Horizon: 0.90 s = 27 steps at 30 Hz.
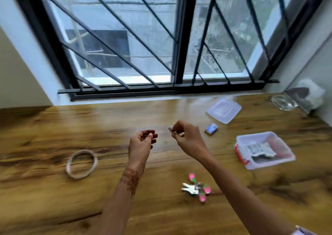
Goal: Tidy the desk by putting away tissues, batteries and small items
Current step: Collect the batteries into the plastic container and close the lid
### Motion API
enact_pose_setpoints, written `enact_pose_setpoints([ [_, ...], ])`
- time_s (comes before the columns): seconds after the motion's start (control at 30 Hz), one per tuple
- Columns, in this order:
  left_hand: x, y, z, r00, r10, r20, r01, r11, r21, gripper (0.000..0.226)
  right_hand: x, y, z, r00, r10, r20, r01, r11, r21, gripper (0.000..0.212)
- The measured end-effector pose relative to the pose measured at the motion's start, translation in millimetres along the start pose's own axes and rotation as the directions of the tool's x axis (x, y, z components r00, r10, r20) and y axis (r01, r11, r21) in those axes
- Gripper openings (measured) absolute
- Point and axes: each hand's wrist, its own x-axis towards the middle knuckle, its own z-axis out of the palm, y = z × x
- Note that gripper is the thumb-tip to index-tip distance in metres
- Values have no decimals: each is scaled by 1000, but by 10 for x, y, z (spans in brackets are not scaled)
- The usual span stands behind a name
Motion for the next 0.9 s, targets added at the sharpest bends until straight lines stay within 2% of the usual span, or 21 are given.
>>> enact_pose_setpoints([
  [0.13,-208,-84,797,997,2,79,-3,1000,12,16,-158,467,-693,999,15,-46,-15,1000,3,13],
  [0.23,-343,-178,1299,994,1,108,-4,1000,27,13,-285,795,-1116,998,33,-61,-35,999,-24,10],
  [0.43,-593,-359,2048,986,-60,156,43,993,112,10,-454,1426,-1782,990,134,39,-131,988,-78,25],
  [0.57,-659,-423,2310,983,-76,167,45,982,183,19,-504,1728,-1973,970,208,127,-189,971,-144,30],
  [0.7,-694,-456,2418,983,-97,154,60,971,230,25,-520,1849,-2020,930,235,282,-163,953,-256,38],
  [0.77,-694,-461,2436,983,-109,149,66,963,263,27,-517,1887,-2006,916,244,317,-166,953,-251,37],
  [0.9,-701,-462,2449,975,-128,182,81,965,248,10,-512,1951,-1984,916,248,314,-199,963,-182,35],
])
